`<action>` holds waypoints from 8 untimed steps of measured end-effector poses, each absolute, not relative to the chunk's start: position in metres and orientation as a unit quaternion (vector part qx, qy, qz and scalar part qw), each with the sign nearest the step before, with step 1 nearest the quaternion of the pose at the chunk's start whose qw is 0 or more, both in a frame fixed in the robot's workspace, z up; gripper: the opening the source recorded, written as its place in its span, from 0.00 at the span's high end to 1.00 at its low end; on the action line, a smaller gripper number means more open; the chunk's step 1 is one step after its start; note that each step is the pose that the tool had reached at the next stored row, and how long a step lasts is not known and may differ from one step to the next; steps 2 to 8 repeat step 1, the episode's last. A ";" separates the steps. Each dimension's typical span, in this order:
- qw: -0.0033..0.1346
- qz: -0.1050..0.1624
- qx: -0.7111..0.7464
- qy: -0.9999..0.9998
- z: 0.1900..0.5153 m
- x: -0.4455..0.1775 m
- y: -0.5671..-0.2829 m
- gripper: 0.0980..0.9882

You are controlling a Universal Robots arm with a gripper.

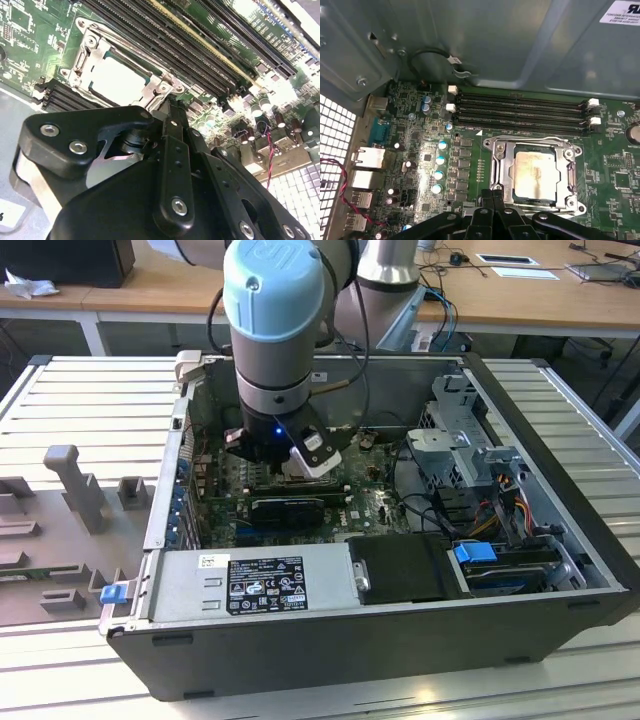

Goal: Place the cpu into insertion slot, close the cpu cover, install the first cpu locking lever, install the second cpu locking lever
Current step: 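Install the second cpu locking lever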

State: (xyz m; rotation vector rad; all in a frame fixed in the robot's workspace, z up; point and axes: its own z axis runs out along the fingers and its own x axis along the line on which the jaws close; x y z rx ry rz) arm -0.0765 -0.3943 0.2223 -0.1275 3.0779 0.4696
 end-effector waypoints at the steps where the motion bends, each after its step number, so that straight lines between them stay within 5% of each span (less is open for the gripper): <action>1: 0.013 0.151 -0.041 0.988 0.223 -0.077 -0.394 0.99; 8: 0.013 0.151 -0.041 0.988 0.223 -0.077 -0.394 0.99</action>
